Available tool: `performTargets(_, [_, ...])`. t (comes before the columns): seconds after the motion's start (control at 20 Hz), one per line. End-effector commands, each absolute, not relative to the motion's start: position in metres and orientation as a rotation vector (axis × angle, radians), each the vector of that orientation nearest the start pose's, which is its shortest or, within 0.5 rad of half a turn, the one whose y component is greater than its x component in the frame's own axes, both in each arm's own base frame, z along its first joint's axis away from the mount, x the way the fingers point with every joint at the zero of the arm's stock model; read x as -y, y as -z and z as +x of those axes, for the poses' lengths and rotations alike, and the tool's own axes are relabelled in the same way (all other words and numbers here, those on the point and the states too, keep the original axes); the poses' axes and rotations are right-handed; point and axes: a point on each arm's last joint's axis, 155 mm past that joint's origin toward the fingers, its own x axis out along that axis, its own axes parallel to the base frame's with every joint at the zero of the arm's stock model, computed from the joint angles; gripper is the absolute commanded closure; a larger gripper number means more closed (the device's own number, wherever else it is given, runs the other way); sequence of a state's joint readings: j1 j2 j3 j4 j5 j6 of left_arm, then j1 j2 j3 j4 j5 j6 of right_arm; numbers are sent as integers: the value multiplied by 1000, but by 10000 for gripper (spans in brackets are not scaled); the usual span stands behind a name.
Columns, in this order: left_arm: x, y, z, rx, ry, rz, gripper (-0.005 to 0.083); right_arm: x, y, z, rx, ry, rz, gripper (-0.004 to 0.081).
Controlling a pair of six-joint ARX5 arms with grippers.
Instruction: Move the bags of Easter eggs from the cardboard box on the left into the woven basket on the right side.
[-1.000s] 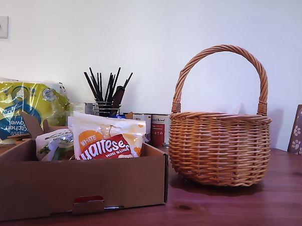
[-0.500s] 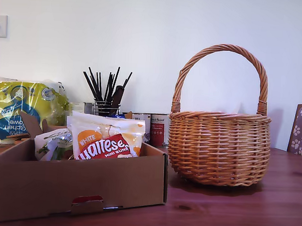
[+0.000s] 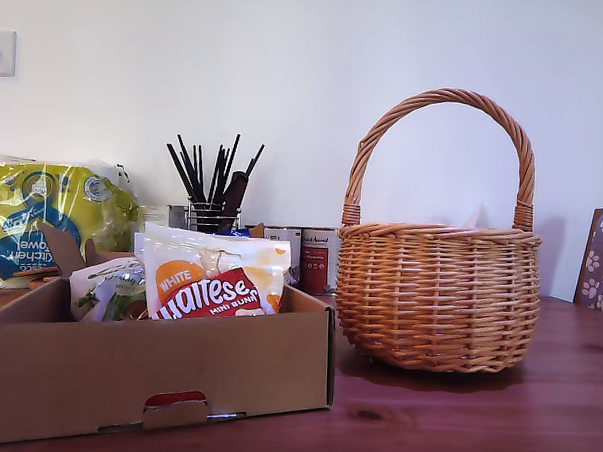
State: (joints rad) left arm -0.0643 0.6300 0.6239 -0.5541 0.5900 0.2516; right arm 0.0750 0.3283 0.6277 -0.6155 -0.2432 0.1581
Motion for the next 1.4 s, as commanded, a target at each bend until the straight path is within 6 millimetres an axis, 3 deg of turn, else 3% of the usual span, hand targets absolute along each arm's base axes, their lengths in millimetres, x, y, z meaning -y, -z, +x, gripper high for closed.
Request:
performTargets(0.0, [130, -207, 235, -458, 784, 154, 796, -71, -250, 217, -336, -344, 180, 782])
performTargets(0.05, [137, -210, 240, -460, 831, 194, 771, -74, -249, 220, -348, -357, 181, 782])
performTargets(0.1, [144, -212, 246, -470, 869, 218, 684, -76, -247, 224, -362, -364, 181, 782])
performTargets(0.25, [166, -207, 268, -505, 948, 269, 154, -86, -236, 229, -421, -404, 186, 782])
performTargets(0.3, [174, -201, 274, -516, 968, 301, 17, -88, -233, 231, -436, -409, 185, 782])
performTargets(0.35, [181, -193, 281, -519, 986, 354, -19, -90, -231, 232, -445, -415, 182, 782])
performTargets(0.55, [199, -162, 318, -552, 950, 479, -17, -95, -229, 237, -454, -433, 177, 782])
performTargets(0.75, [204, -135, 343, -572, 912, 548, -17, -96, -233, 241, -438, -436, 176, 782])
performTargets(0.95, [206, -108, 351, -650, 918, 525, -17, -96, -233, 241, -430, -442, 150, 782])
performTargets(1.15, [220, -88, 356, -712, 974, 453, -17, -96, -234, 242, -427, -442, 150, 782])
performTargets(1.35, [237, -73, 329, -797, 1112, 357, -16, -96, -234, 242, -425, -442, 150, 782])
